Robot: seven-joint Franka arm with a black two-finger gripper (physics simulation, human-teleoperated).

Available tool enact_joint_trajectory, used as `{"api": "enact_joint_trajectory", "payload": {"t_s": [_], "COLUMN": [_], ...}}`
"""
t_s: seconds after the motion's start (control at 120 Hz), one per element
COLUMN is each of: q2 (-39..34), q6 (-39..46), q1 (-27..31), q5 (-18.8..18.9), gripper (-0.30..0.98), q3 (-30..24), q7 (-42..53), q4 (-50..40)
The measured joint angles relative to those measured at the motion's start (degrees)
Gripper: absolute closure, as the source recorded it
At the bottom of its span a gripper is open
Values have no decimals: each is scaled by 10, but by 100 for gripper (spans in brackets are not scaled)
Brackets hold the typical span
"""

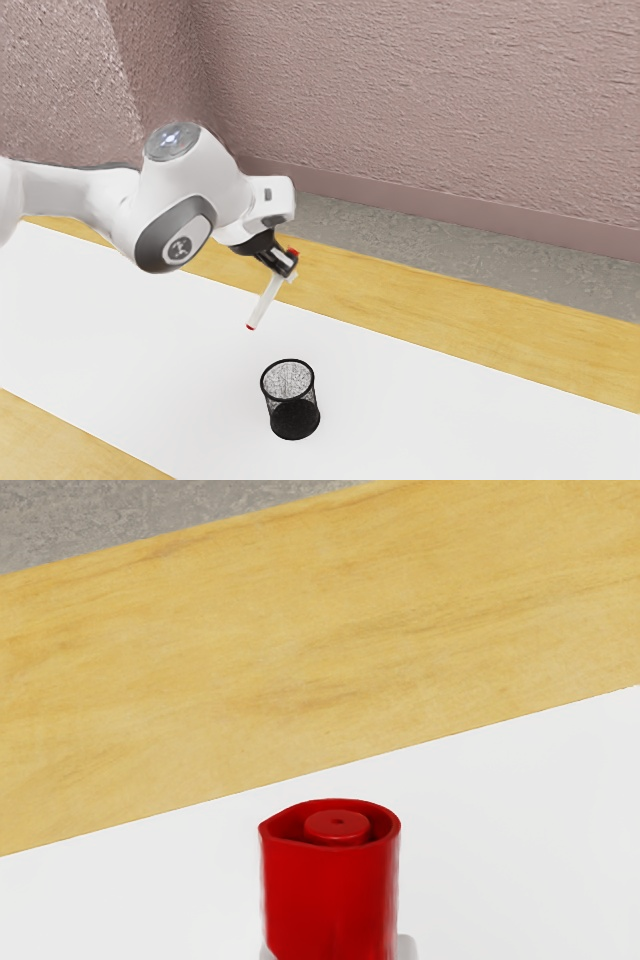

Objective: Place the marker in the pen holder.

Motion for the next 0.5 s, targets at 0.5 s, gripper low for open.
{"api": "enact_joint_trajectory", "payload": {"t_s": [0.5], "q2": [-31], "q6": [276], "q1": [-47], "q5": [-16], "gripper": [79], "q3": [-14], "q7": [21], "q4": [-128]}}
